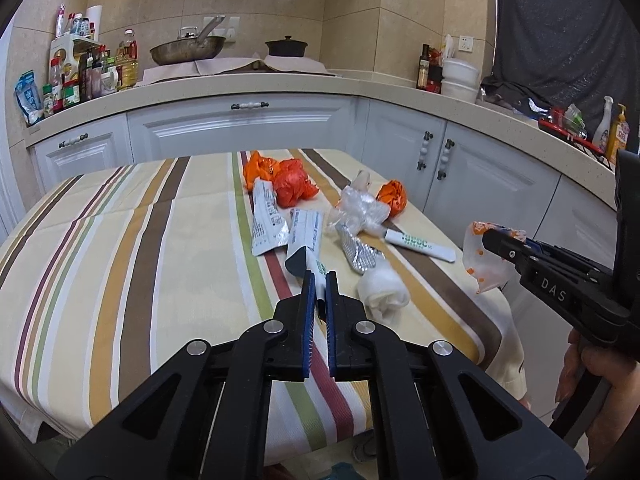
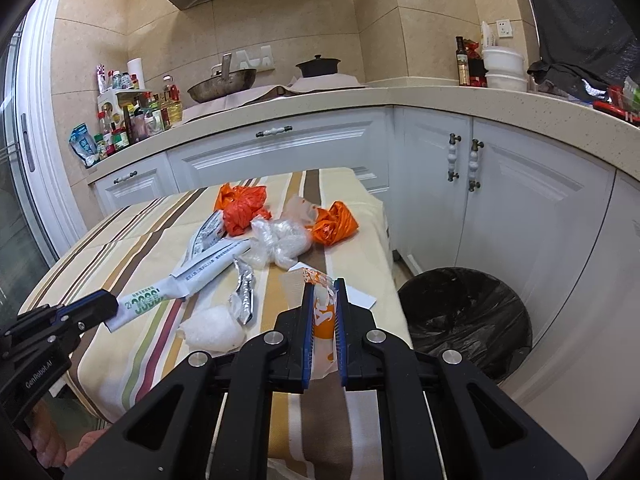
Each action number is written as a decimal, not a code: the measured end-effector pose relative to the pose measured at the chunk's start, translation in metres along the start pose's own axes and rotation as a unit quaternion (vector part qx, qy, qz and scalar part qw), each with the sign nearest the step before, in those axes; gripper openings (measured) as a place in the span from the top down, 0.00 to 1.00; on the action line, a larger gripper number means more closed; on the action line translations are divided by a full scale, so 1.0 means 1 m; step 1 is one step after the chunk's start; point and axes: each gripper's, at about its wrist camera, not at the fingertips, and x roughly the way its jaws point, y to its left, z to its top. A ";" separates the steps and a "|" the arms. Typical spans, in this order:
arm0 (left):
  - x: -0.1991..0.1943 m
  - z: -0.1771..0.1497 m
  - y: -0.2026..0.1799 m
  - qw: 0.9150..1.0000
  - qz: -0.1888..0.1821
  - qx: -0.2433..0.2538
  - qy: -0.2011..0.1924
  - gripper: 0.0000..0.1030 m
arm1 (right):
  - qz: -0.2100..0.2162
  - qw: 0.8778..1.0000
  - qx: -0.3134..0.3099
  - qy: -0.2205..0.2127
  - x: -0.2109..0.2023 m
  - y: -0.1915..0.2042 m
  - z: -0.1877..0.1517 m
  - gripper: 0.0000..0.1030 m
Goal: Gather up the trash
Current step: 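Carry the clear orange-print bag with the right gripper over the bin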
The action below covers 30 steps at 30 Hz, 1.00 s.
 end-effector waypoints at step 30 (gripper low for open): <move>-0.016 0.011 -0.002 1.000 -0.016 -0.004 -0.011 0.95 | -0.016 1.000 0.004 -0.017 -0.006 -0.015 0.005 0.90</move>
